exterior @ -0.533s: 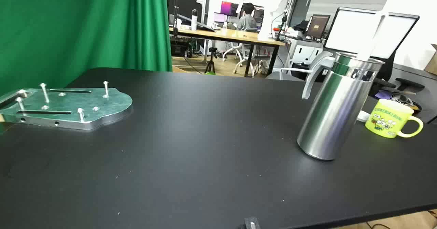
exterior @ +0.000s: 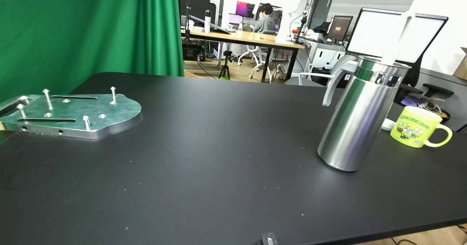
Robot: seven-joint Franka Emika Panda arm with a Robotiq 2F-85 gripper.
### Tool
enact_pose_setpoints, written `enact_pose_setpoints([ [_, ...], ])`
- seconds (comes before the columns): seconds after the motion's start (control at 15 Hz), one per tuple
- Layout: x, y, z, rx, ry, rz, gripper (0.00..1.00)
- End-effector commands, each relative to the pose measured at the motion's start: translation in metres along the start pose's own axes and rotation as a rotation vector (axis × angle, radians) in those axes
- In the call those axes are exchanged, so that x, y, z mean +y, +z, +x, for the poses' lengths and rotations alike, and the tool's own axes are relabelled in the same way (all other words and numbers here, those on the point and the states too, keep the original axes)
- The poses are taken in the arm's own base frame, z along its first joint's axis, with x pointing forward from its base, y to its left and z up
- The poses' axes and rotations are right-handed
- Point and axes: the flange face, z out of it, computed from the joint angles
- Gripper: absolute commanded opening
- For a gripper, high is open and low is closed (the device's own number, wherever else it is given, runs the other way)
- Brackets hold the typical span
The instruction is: Use the brush to scrub the inside
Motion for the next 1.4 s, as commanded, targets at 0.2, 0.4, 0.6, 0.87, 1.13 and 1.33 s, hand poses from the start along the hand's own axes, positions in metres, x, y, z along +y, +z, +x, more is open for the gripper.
enact_pose_setpoints([
  [0.2, -0.001, -0.001, -0.006, -0.032, -0.143, -0.092, 1.0],
  [0.4, 0.004, -0.001, -0.01, -0.081, -0.307, -0.151, 1.0],
  [0.6, 0.009, -0.001, -0.015, -0.121, -0.476, -0.205, 1.0],
  [0.87, 0.008, 0.003, -0.01, -0.132, -0.506, -0.204, 1.0],
  [1.13, 0.006, 0.003, -0.01, -0.135, -0.525, -0.207, 1.0],
  [1.33, 0.006, 0.003, -0.01, -0.135, -0.527, -0.207, 1.0],
])
